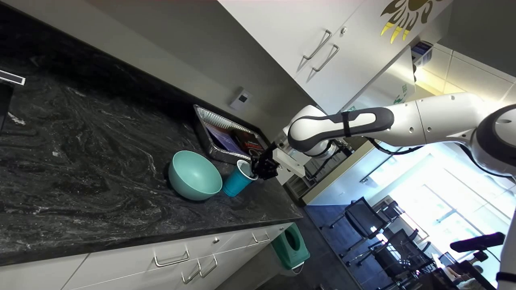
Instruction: Pour the candy out of the light blue cup and into the green bowl
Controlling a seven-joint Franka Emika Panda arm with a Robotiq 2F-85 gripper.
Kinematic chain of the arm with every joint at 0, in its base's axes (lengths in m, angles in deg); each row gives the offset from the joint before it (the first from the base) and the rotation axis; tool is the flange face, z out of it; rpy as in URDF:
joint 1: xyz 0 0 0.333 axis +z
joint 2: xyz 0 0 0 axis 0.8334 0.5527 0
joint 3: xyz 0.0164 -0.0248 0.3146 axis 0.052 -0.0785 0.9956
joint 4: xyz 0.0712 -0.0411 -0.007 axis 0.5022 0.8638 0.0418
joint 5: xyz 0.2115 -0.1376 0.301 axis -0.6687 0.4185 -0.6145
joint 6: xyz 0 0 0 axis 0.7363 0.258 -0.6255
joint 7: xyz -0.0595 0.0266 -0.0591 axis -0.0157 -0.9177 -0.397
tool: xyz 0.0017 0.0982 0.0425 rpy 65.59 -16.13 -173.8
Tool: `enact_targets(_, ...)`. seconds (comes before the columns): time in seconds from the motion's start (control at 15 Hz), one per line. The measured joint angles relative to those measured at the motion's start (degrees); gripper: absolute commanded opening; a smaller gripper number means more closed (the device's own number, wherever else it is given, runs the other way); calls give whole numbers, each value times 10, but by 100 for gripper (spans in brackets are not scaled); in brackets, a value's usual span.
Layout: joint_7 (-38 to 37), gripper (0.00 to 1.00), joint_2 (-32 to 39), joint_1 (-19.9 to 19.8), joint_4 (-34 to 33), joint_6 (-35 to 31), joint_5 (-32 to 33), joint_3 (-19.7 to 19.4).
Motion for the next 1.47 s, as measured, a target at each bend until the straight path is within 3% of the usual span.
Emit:
enact_targets(0.27, 0, 1, -5, 7, -4, 3, 0, 0)
enact_targets(0.53, 0, 1, -50, 28, 2, 46, 19, 0)
enact_targets(1.0, -6, 1, -150, 85, 1, 170, 129, 6)
enact_targets(1.47, -98, 1, -139, 129, -13, 180, 265, 21)
